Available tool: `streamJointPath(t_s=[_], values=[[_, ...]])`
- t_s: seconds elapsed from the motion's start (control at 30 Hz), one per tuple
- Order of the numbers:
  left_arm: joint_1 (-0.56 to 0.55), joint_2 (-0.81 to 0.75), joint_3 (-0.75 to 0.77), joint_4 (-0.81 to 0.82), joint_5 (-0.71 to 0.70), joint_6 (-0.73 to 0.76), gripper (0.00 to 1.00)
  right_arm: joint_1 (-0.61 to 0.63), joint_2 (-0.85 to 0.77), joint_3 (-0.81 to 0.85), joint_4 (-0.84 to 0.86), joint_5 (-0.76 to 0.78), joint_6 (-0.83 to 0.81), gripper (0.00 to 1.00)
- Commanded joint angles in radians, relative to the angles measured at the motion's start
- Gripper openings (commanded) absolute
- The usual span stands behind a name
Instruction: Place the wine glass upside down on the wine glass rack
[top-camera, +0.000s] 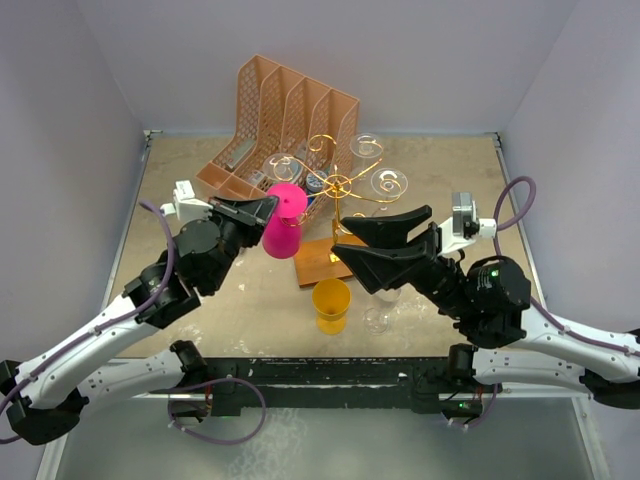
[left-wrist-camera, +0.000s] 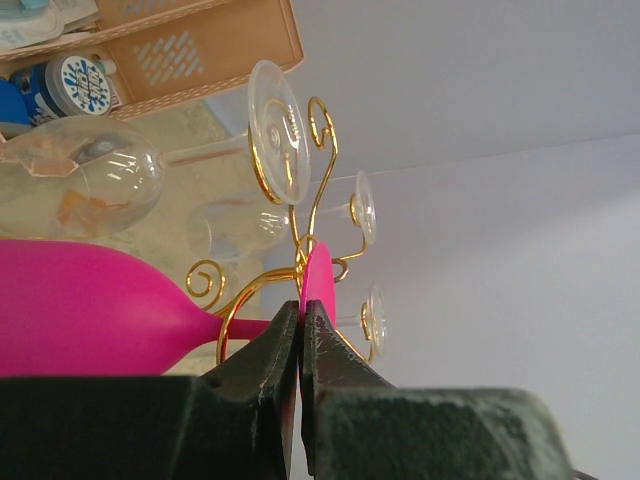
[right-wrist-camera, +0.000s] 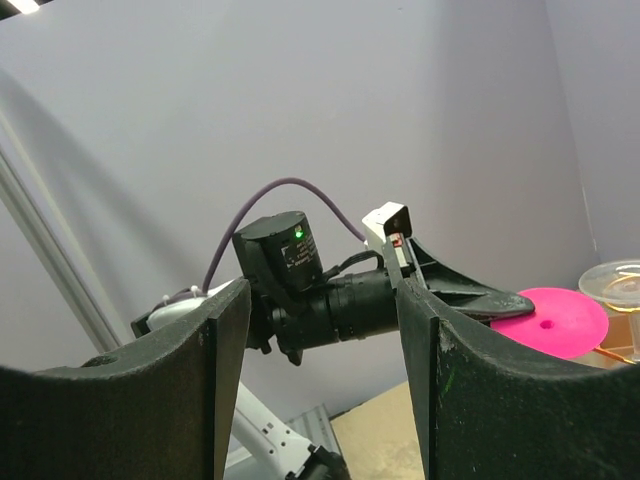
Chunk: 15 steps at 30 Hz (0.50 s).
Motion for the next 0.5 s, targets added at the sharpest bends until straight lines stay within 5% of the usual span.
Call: streamJointPath(t_s=[0.0, 0.47], values=[[0.006, -0.028, -0.012, 0.0, 0.033, -0.016, 0.0, 0.003, 0.0, 0.003, 0.047, 0.036, 0.023, 0.62], [0.006, -0.015, -0.028, 0.05, 0.154, -0.007, 0.0, 0.002, 0.01, 0.006, 0.037, 0.072, 0.036, 0.62]])
